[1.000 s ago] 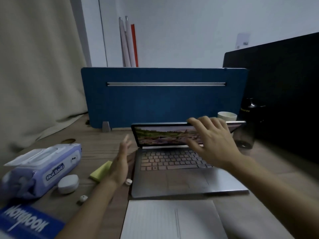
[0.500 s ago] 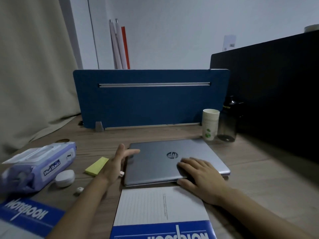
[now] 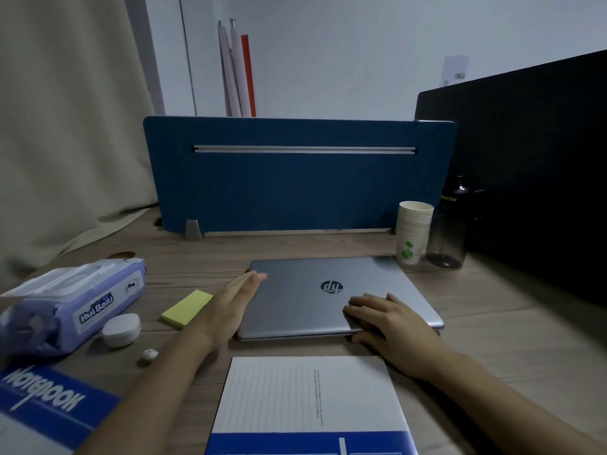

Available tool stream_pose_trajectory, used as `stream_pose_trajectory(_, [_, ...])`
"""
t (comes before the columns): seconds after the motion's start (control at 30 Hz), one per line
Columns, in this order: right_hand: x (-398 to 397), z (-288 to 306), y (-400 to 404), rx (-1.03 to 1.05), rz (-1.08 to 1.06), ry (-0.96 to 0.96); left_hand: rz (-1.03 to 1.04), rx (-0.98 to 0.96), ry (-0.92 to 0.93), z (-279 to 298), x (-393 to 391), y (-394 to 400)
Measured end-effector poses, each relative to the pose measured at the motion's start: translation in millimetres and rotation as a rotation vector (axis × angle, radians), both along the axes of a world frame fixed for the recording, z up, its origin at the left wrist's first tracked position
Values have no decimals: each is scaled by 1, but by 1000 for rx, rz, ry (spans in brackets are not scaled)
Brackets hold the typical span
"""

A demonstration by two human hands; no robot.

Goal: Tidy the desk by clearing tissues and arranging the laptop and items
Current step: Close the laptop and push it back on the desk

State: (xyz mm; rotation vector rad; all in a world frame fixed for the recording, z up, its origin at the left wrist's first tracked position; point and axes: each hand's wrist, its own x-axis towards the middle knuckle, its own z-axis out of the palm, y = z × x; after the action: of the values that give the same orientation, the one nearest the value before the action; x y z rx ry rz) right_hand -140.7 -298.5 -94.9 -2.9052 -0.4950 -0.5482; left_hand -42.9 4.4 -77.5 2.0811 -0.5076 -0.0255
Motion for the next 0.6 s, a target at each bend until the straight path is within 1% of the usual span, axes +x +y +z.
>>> stream_pose_trajectory(0.13, [26, 0, 8, 9, -7, -47, 26, 79, -66, 2, 4, -1])
stream_pose_trajectory(0.27, [64, -2, 9, 24, -47, -53, 27, 144, -89, 2, 8, -3])
stream_pose_trajectory(0.47, [119, -6, 4, 37, -98, -48, 47, 200, -109, 3, 22, 1])
stream_pose_trajectory(0.6, [147, -8, -2, 91, -123, -49, 37, 223, -126, -3, 28, 1])
